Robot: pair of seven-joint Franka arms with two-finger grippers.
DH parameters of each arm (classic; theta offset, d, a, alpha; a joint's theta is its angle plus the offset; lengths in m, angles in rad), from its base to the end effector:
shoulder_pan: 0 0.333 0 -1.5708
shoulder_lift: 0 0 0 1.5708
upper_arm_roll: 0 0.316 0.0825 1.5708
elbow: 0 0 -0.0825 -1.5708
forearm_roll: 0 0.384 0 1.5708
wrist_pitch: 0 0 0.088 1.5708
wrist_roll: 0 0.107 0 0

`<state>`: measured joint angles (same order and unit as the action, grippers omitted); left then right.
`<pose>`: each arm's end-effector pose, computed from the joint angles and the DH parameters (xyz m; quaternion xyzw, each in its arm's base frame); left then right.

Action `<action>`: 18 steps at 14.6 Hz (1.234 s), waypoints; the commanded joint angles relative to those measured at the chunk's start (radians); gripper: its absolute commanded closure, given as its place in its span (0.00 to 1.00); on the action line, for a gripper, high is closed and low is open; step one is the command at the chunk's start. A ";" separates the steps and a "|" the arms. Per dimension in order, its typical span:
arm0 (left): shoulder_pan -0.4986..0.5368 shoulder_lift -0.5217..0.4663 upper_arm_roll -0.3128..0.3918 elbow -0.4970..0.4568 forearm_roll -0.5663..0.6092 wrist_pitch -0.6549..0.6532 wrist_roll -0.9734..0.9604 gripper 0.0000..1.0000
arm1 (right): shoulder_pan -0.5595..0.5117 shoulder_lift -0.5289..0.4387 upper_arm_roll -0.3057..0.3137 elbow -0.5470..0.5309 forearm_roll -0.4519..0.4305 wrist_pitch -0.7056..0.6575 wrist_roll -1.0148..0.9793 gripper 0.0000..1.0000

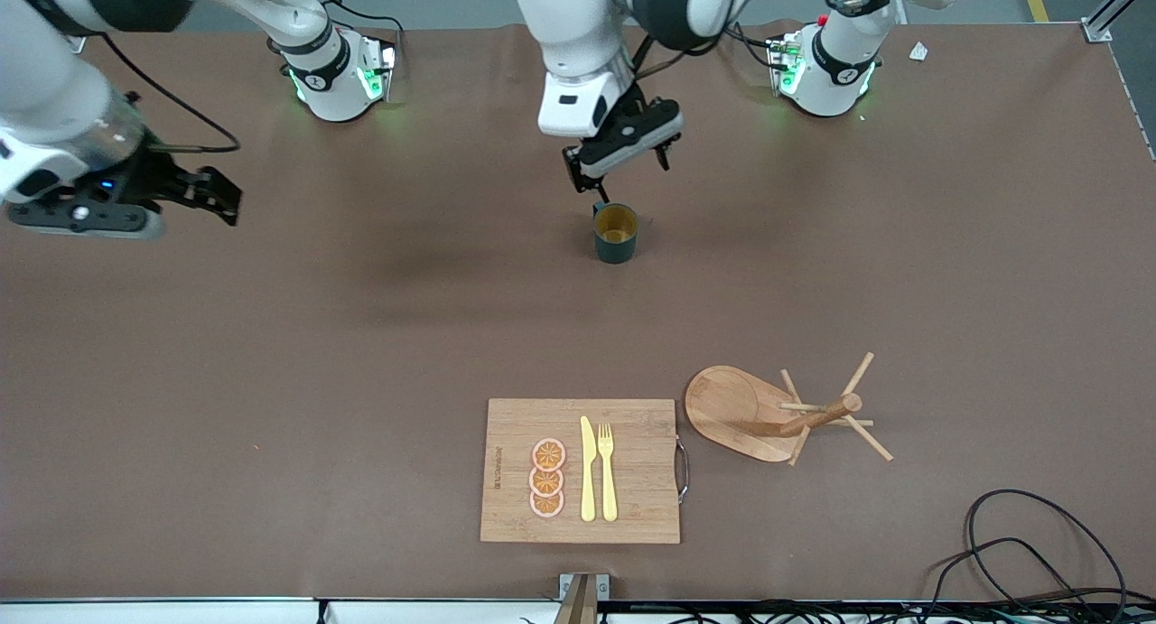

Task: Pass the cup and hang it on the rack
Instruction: 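Release the mug and withdraw the right gripper while the left gripper approaches, then lower the left gripper onto the mug handle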

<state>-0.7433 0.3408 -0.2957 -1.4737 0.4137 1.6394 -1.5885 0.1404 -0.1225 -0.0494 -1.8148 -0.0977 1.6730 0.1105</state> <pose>0.3826 -0.5209 0.4824 -0.9547 -0.2417 -0.1296 0.1153 0.5193 0.0365 0.5837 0.9989 -0.0041 -0.0051 0.0463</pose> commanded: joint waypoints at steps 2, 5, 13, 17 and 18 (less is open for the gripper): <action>-0.053 0.040 0.003 -0.020 0.028 0.077 -0.256 0.00 | -0.122 -0.039 0.022 -0.049 0.012 0.046 -0.145 0.00; -0.114 0.087 0.001 -0.063 0.129 0.088 -0.447 0.00 | -0.151 -0.032 0.016 -0.049 0.047 0.080 -0.192 0.00; -0.287 0.187 0.001 -0.216 0.384 0.089 -0.807 0.00 | -0.147 -0.026 0.016 -0.044 0.050 0.106 -0.193 0.00; -0.356 0.277 0.001 -0.232 0.508 0.083 -0.916 0.00 | -0.143 -0.028 0.016 -0.043 0.050 0.103 -0.209 0.00; -0.375 0.308 0.001 -0.231 0.552 0.079 -0.924 0.00 | -0.140 -0.026 0.011 -0.040 0.050 0.094 -0.209 0.00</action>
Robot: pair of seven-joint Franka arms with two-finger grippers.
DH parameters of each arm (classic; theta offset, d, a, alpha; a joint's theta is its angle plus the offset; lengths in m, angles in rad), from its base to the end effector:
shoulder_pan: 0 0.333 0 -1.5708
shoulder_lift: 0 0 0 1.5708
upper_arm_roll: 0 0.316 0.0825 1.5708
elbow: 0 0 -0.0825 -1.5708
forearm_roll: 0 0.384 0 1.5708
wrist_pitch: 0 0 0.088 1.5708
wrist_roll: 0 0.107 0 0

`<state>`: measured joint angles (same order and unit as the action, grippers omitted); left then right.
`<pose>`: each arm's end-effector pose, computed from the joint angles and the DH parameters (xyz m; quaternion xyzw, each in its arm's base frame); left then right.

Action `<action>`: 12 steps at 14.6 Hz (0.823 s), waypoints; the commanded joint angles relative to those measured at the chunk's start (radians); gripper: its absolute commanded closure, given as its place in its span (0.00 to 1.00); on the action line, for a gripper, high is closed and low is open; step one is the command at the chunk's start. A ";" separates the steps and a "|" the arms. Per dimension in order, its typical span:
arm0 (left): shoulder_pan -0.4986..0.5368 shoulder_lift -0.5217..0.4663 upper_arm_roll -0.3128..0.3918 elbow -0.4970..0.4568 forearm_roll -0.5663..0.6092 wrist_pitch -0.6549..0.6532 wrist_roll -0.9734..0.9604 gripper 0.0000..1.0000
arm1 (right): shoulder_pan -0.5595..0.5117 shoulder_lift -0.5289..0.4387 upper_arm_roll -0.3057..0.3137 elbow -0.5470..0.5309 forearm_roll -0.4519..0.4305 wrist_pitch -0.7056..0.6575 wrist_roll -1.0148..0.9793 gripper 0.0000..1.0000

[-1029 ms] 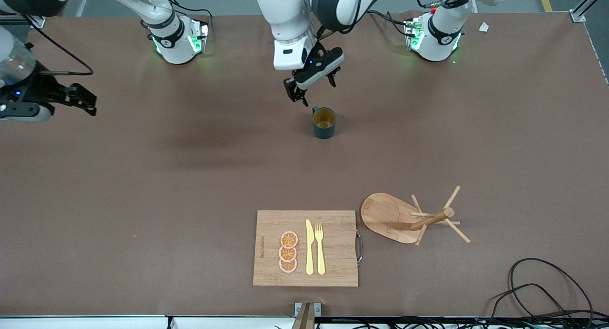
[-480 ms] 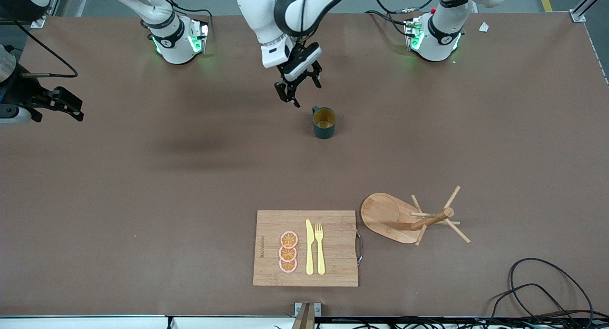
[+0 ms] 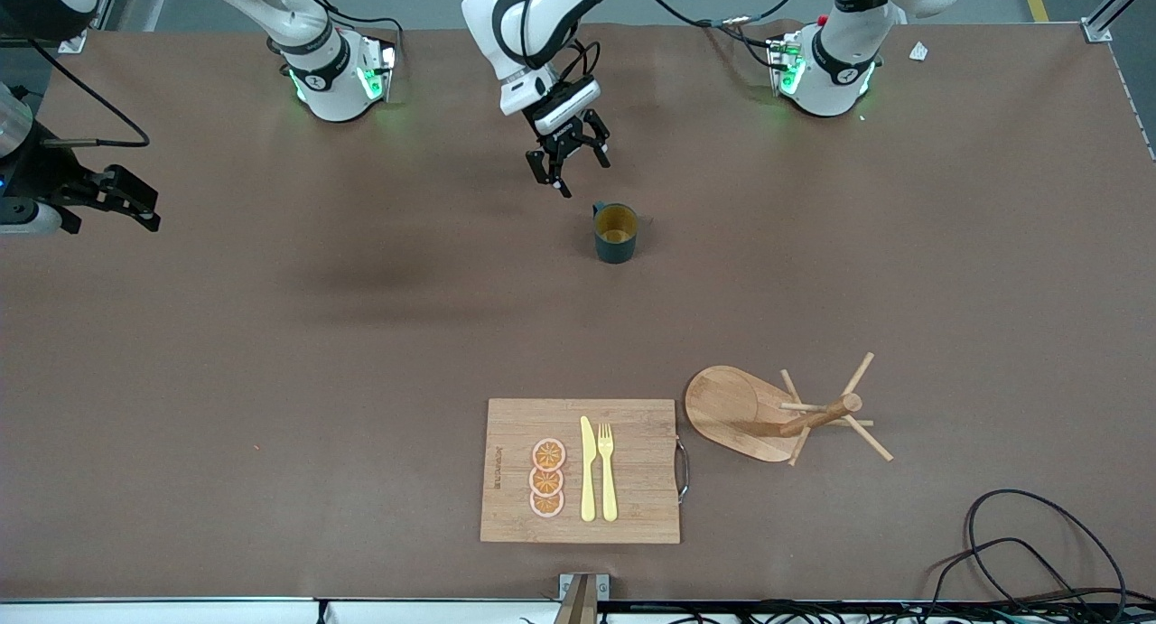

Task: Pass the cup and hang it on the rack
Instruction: 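Lower the left gripper onto the mug handle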

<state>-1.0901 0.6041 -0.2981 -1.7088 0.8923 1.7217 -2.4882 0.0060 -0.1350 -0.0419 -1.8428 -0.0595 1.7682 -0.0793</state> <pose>0.1996 -0.5948 0.2372 -0.8617 -0.3169 -0.3786 0.1174 0.5247 -0.0253 0.5851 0.9988 0.0267 0.0286 0.0282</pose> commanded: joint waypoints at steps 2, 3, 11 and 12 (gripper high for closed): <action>-0.034 0.074 0.004 0.006 0.105 -0.013 -0.058 0.01 | -0.003 0.015 0.000 0.025 0.012 -0.036 -0.023 0.00; -0.037 0.088 0.005 0.005 0.112 -0.030 -0.060 0.02 | -0.003 0.035 0.000 0.051 0.012 -0.058 -0.025 0.00; -0.053 0.177 0.011 0.024 0.201 -0.088 -0.071 0.24 | 0.009 0.090 -0.004 0.193 0.010 -0.191 -0.025 0.00; -0.053 0.184 0.011 0.032 0.201 -0.088 -0.070 0.30 | 0.009 0.095 -0.004 0.221 0.010 -0.208 -0.024 0.00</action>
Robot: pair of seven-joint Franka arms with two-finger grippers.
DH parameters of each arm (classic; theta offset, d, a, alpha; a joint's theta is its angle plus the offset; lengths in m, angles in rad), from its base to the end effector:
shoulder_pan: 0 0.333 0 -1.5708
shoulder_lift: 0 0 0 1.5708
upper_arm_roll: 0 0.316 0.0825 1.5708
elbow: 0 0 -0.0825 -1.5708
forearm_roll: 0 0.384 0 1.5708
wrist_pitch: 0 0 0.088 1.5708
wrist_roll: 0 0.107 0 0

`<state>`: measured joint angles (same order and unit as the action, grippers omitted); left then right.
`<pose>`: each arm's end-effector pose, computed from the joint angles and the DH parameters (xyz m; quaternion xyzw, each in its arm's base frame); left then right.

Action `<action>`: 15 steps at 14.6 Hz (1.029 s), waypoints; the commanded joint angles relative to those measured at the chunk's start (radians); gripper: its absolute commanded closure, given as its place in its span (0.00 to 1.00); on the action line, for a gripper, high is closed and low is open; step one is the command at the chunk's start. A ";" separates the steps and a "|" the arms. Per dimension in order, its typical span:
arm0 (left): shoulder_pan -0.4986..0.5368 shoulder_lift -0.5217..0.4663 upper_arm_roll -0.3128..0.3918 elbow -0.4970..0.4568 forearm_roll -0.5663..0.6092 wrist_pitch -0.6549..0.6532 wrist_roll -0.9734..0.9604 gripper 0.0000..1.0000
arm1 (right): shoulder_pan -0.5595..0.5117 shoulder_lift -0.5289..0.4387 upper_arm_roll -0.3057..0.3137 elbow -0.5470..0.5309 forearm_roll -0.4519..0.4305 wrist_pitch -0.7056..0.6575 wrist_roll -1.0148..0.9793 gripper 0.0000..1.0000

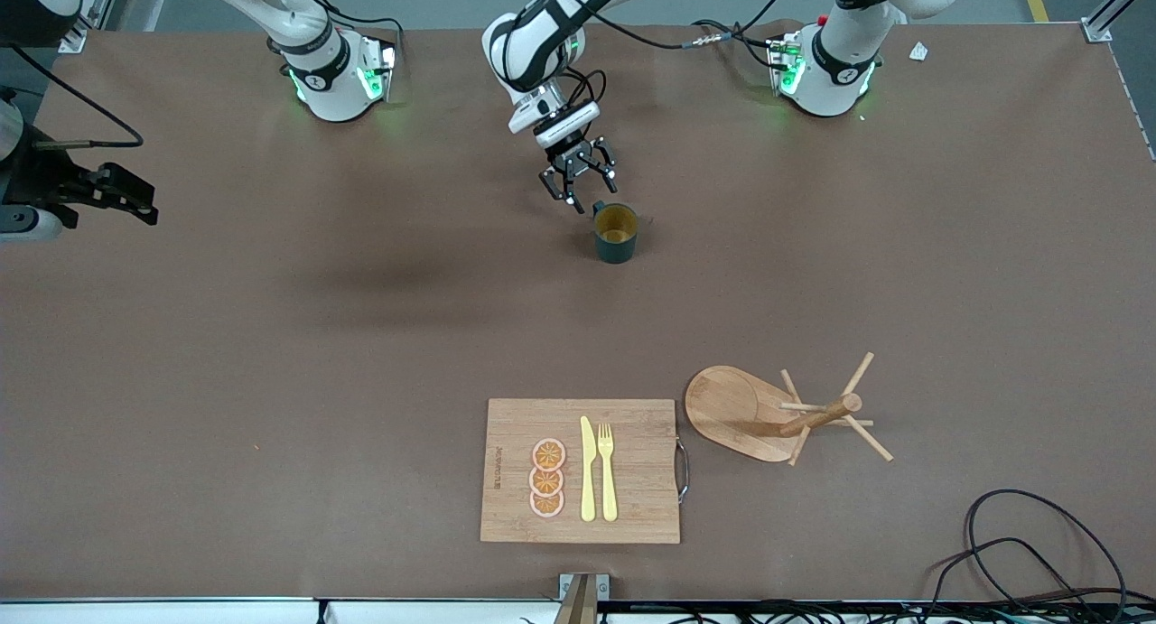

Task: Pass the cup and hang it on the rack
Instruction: 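Lower the left gripper onto the mug handle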

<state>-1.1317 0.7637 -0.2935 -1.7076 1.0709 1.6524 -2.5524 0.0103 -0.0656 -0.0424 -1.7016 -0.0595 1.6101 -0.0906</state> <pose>0.1852 -0.5811 0.1485 -0.8391 -0.2522 -0.4583 0.1495 0.5349 -0.0240 0.6019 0.9990 0.0308 -0.0147 0.0275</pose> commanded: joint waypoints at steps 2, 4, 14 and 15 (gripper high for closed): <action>-0.010 0.037 0.008 0.058 0.026 -0.019 0.003 0.36 | -0.001 0.035 -0.002 0.143 0.010 -0.058 -0.014 0.00; -0.010 0.063 0.011 0.082 0.044 -0.019 0.004 0.40 | -0.003 0.041 0.001 0.177 0.013 -0.036 -0.012 0.00; -0.003 0.074 0.020 0.082 0.050 -0.019 0.052 0.80 | -0.026 0.043 0.002 0.181 0.075 -0.009 0.028 0.00; -0.003 0.074 0.020 0.089 0.050 -0.019 0.060 0.86 | -0.021 0.044 0.001 0.180 0.073 -0.018 0.041 0.00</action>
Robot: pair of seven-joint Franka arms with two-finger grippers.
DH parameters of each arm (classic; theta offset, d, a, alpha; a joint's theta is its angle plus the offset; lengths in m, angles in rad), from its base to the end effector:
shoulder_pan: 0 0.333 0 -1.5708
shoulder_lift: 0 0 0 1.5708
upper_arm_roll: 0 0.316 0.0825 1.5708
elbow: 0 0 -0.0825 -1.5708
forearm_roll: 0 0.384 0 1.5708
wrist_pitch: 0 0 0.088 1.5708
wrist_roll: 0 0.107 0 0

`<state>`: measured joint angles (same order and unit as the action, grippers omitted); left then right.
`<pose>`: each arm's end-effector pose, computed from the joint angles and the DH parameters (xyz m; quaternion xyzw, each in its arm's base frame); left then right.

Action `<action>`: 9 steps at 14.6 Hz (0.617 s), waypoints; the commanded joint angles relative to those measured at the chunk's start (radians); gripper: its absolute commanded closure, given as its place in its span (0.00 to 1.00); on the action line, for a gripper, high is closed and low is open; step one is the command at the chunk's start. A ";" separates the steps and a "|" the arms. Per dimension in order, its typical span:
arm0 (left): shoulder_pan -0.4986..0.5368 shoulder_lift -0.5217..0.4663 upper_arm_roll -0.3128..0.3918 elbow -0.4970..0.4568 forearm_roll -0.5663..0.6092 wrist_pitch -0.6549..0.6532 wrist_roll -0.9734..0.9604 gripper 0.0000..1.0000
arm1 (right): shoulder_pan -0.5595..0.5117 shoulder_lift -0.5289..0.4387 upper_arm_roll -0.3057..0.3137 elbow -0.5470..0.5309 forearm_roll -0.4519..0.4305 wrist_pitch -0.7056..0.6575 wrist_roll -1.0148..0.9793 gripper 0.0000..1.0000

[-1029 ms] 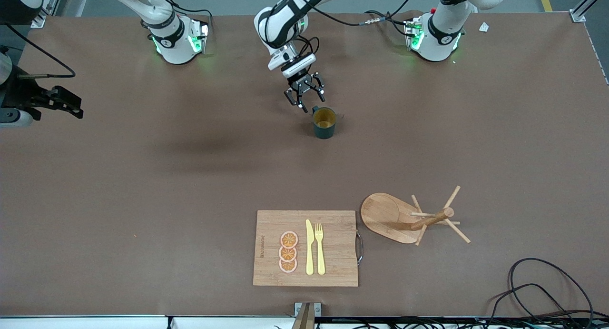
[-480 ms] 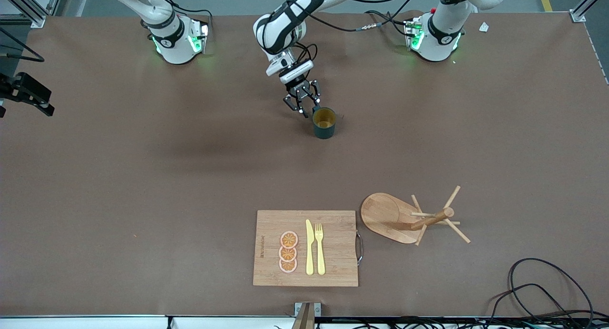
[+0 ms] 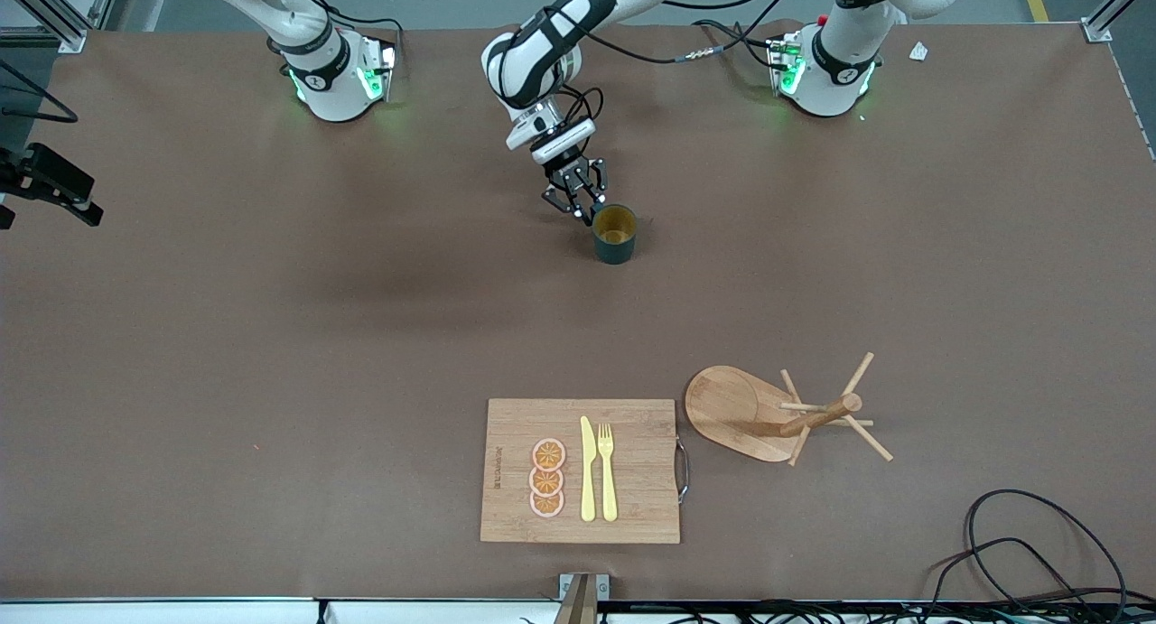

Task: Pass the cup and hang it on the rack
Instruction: 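Lower the left gripper onto the mug handle, then grasp the mug handle with the left gripper and lift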

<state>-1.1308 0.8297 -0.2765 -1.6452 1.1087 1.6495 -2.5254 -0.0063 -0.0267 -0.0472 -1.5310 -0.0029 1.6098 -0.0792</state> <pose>0.2014 -0.5878 0.1295 -0.8366 -0.2401 -0.4672 0.1556 0.5497 -0.0301 0.6618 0.9985 0.0128 0.0525 0.0043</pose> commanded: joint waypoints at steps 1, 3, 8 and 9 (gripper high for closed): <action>-0.003 0.008 0.003 0.050 0.013 -0.016 0.048 0.90 | 0.002 0.011 0.004 0.005 0.017 -0.021 0.030 0.00; 0.006 -0.001 0.011 0.111 -0.019 -0.017 0.106 1.00 | 0.003 0.021 0.006 0.006 0.017 -0.018 0.029 0.00; 0.111 -0.064 0.005 0.280 -0.173 -0.017 0.261 1.00 | 0.008 0.021 0.006 0.022 0.012 -0.013 0.029 0.00; 0.144 -0.086 -0.004 0.298 -0.211 -0.013 0.302 1.00 | 0.009 0.021 0.006 0.025 0.018 -0.016 0.033 0.00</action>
<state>-1.0345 0.7898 -0.2659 -1.3896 0.9662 1.6470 -2.2945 -0.0001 -0.0068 -0.0419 -1.5230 -0.0016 1.6010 -0.0664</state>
